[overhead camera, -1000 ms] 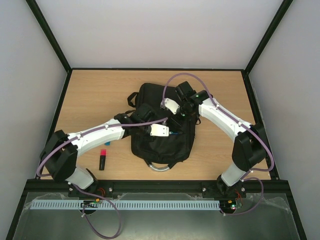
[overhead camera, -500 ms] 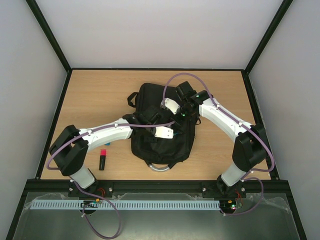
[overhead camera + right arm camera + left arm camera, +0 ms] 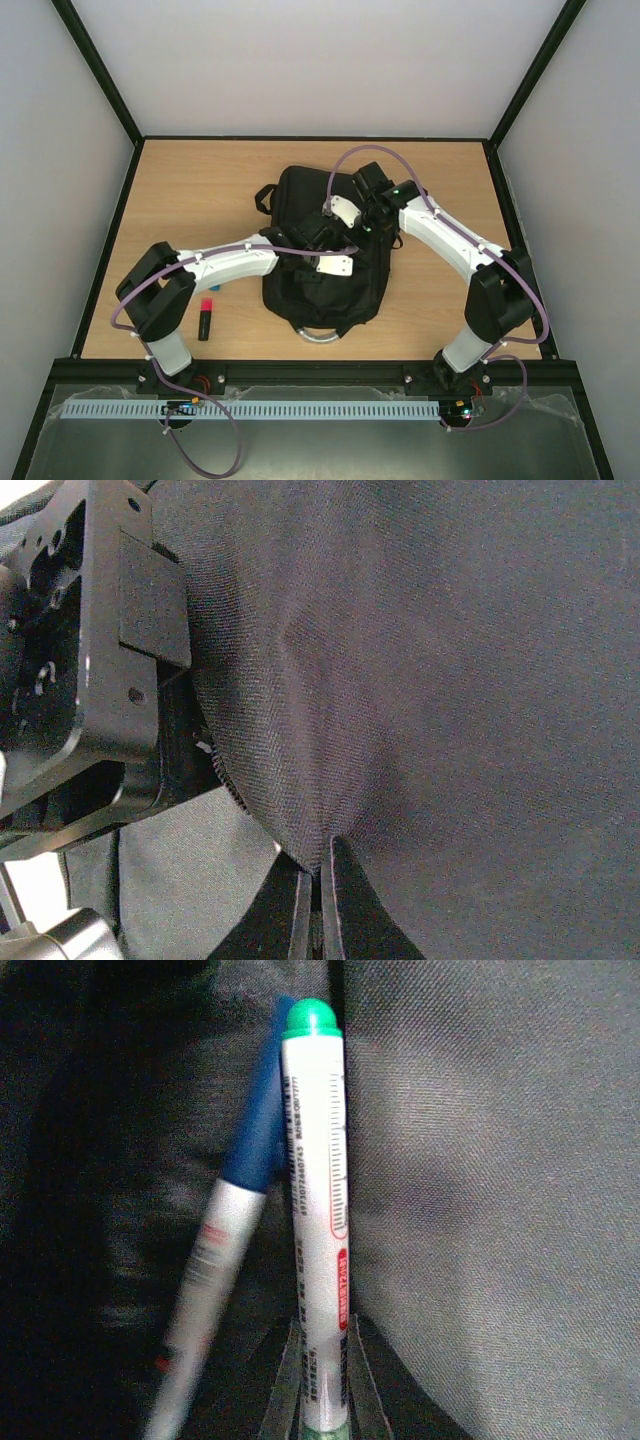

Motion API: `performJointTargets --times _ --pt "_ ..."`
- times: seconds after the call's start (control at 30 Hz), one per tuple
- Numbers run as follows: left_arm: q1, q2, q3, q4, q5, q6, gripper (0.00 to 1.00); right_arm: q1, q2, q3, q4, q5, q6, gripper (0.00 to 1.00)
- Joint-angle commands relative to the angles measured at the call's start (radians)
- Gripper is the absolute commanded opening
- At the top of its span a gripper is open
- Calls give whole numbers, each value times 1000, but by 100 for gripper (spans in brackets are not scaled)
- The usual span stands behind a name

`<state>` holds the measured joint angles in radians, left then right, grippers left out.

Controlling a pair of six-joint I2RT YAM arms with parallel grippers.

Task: Pack the student bag
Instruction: Place the stationery in the student bag.

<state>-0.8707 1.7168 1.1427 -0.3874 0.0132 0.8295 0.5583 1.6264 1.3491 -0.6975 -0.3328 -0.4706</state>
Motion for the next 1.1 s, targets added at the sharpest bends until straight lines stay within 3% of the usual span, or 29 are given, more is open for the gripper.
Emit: performJointTargets --times 0.0,0.3,0.4,0.53,0.77,1.07 --pt "-7 59 53 70 -130 -16 2 11 -37 16 -56 -75 13 1" --pt "-6 124 134 189 -356 -95 2 11 -51 11 -57 -69 11 1" --pt "7 155 216 164 -414 -174 14 11 -56 9 -59 -65 10 1" --pt "10 175 273 153 -467 -198 20 11 -63 0 -59 -64 10 1" --pt "7 111 248 87 -384 -205 27 11 -68 -10 -58 -58 7 1" --pt "7 -107 75 -5 -162 -183 32 12 -59 -28 -43 -35 12 1"
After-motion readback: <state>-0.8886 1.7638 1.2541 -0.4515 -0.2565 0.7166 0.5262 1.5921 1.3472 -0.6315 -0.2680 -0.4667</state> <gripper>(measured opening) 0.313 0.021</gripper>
